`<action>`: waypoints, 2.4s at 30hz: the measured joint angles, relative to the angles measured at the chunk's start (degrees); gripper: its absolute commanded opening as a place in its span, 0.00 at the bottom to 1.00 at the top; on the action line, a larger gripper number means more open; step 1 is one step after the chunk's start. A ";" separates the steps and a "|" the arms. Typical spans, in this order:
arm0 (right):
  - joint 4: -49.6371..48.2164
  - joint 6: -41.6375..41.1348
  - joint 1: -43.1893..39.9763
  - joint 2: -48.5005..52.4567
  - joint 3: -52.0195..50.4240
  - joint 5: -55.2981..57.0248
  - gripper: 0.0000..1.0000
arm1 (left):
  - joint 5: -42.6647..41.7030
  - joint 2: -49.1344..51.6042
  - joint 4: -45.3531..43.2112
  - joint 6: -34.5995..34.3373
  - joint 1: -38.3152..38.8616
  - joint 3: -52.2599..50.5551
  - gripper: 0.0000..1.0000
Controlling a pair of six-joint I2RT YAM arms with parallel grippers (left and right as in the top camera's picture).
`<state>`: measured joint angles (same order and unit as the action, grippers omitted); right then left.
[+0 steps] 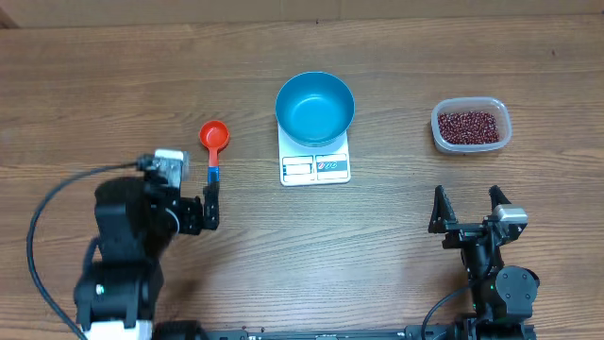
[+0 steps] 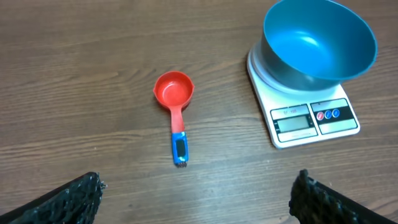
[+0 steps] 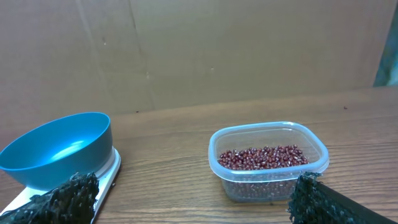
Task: Scoop item into bowl and weigh 150g on scale
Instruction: 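Move the left gripper over the red scoop's cup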
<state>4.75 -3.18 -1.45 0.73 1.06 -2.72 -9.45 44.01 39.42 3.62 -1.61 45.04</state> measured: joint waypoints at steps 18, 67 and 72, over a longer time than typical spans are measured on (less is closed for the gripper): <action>0.02 -0.02 0.00 0.00 0.00 -0.02 1.00 | 0.00 24.72 19.34 1.46 0.00 23.23 0.99; 0.02 -0.02 0.00 0.00 0.00 -0.02 1.00 | 0.46 55.12 30.88 4.07 -3.17 47.60 0.99; 0.02 -0.02 0.00 0.00 0.00 -0.02 1.00 | 0.46 56.70 30.91 4.07 -3.32 47.60 1.00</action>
<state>4.78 -3.20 -1.45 0.73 1.06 -2.74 -8.99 100.71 70.32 7.68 -4.93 92.64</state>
